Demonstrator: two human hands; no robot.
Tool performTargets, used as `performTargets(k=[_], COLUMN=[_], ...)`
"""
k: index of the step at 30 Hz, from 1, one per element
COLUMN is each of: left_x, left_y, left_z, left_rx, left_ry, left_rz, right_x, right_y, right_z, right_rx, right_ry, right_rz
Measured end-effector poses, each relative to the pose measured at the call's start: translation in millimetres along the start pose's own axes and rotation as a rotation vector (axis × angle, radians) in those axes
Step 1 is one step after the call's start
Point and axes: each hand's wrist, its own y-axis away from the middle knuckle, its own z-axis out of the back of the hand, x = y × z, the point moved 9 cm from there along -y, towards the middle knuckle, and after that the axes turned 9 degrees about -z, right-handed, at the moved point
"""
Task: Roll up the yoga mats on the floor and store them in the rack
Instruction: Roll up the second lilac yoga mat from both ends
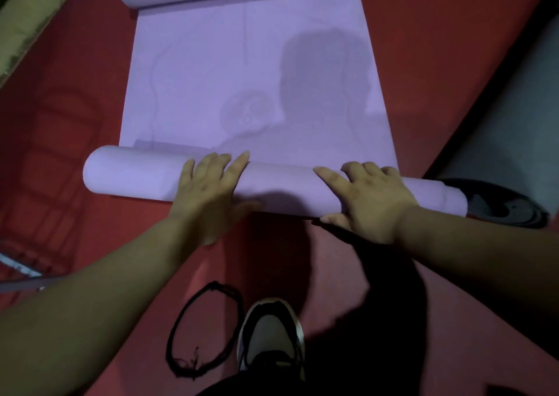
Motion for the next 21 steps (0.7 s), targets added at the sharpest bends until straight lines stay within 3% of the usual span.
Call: performTargets(k=[3,10,17,21], left_x=[-5,7,13,14], left_y=[9,-15,-28,-34], left_z=[-5,-4,2,5], left_rx=[-0.041,0.041,0.1,0.137], left_ry=[-0.01,-0.074,-0.035,0.005], left_rz=[-0.018,-0.019,-0.008,-0.022], right_x=[-1,-8,0,-2], right_y=[-2,-11,6,0], right_z=[1,2,0,0], right_rx=[-0.01,0.029,-0.169,-0.178], right_ry=[0.005,-0.085,-0.026,-0.02], right_rz=[0.018,-0.025,-0.04,-0.065])
